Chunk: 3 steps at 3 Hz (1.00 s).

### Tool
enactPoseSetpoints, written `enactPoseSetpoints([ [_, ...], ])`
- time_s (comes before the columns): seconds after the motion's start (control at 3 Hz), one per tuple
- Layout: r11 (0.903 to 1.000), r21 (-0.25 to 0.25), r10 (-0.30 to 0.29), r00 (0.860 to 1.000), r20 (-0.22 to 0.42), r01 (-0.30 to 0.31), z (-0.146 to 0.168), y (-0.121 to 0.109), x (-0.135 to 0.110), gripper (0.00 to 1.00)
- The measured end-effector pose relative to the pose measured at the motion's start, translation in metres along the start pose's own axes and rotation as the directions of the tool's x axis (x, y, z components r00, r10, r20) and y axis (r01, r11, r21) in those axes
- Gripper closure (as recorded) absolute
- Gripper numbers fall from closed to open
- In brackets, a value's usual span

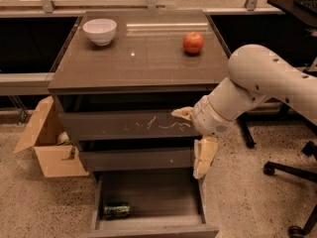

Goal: Pick green can from bottom drawer and place on counter

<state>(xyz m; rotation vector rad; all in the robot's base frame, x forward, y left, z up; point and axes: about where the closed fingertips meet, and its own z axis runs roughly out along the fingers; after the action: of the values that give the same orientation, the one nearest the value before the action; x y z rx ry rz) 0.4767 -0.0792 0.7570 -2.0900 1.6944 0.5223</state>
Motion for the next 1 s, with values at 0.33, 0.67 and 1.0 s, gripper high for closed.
enactPoseSetpoints([
  [0.33, 0.9999, -0.011, 0.002, 1.000, -0.003, -0.002, 0.006, 0.000, 0.003, 0.00],
  [0.67, 0.9989, -0.046, 0.008, 1.000, -0.011, -0.009, 0.027, 0.002, 0.011, 0.00],
  [1.0, 0.9930, -0.115, 0.028, 0.999, -0.018, -0.030, 0.092, 0.017, 0.039, 0.00],
])
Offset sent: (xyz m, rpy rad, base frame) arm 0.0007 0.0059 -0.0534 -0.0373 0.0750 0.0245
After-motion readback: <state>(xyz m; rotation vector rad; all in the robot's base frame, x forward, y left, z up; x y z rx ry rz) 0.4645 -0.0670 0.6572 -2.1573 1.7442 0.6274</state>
